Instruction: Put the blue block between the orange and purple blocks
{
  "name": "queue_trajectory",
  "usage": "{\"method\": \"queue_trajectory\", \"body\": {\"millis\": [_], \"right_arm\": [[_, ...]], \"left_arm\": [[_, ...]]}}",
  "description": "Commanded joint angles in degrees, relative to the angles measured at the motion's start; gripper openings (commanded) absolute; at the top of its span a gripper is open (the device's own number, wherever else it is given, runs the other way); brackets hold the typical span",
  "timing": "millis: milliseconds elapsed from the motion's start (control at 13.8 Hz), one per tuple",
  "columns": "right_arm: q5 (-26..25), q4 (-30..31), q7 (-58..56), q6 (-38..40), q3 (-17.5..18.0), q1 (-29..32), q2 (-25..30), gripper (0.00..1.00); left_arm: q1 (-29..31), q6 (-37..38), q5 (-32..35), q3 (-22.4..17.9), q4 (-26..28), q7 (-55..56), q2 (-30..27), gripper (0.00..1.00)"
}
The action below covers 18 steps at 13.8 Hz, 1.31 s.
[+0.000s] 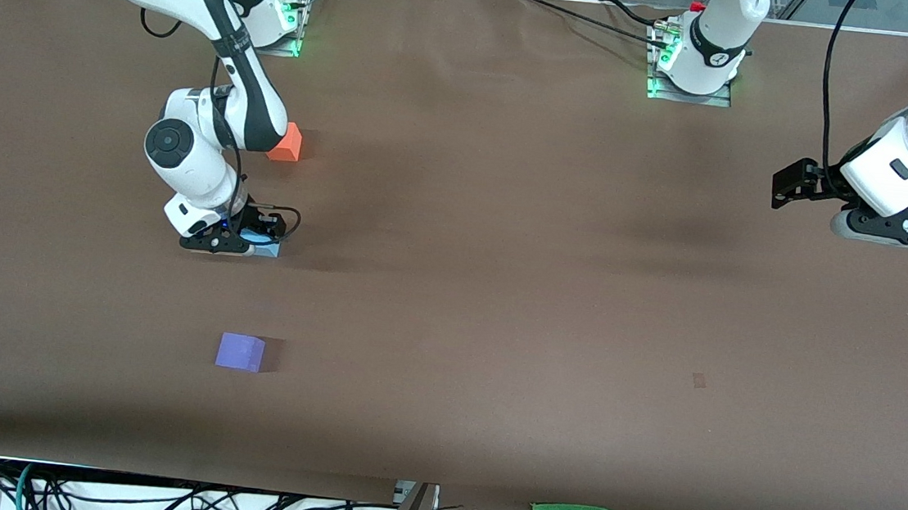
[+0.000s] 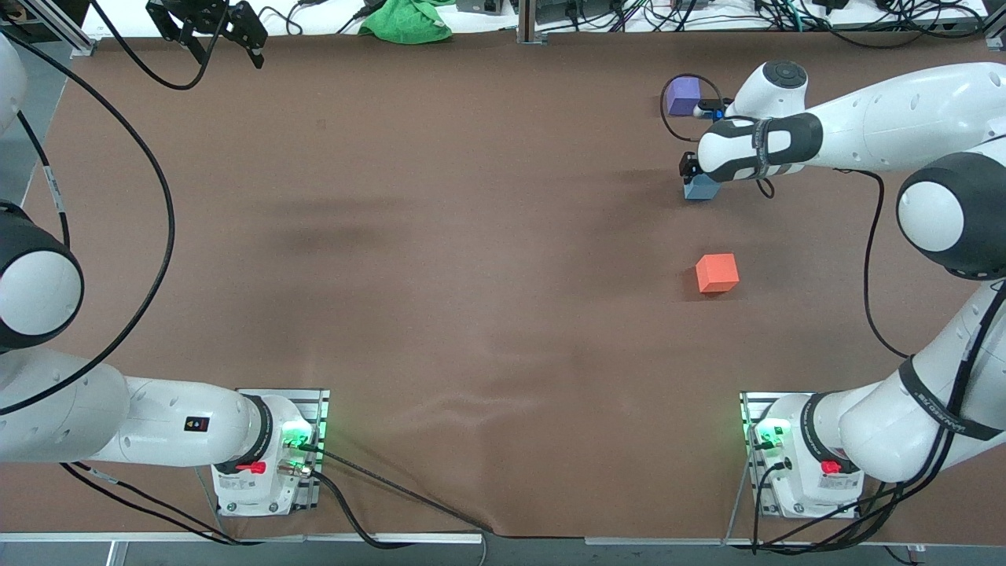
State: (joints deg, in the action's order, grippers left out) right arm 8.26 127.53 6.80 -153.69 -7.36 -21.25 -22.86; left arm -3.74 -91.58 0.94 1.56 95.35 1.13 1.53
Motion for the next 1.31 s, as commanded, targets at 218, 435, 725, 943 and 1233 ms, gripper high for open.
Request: {"method": "queue_trajectory", "body": {"millis": [218,435,725,943,1233], "right_arm": [[1.15,0.09,-0.39,2.07,1.21,-0.37,5.1,0.99],[1.15,-3.5,-0.04,11.62,1.03,-0.37,10.36,0.99],[1.06,-13.66,-0.56,30.66,-2.03,-0.28,14.95,0.99],[0.28,-28.51,-0.65,50.27,-3.36,0.24,14.51,0.99],[-1.84,-34.1,-4.6,59.56,-5.47,0.24,20.02,0.99]], "left_arm": [[-0.04,1.58,-1.38,0.2,-2.01,-0.6,0.84,1.0],[-0.04,1.58,-1.38,0.29,-2.01,-0.6,0.84,1.0],[-0.04,1.58,-1.38,0.37,-2.01,-0.52,0.84,1.0],[-0.04,1.58,-1.47,0.37,-2.01,-0.52,0.84,1.0],[-0.04,1.58,-1.47,0.37,-2.01,-0.51,0.84,1.0]]}}
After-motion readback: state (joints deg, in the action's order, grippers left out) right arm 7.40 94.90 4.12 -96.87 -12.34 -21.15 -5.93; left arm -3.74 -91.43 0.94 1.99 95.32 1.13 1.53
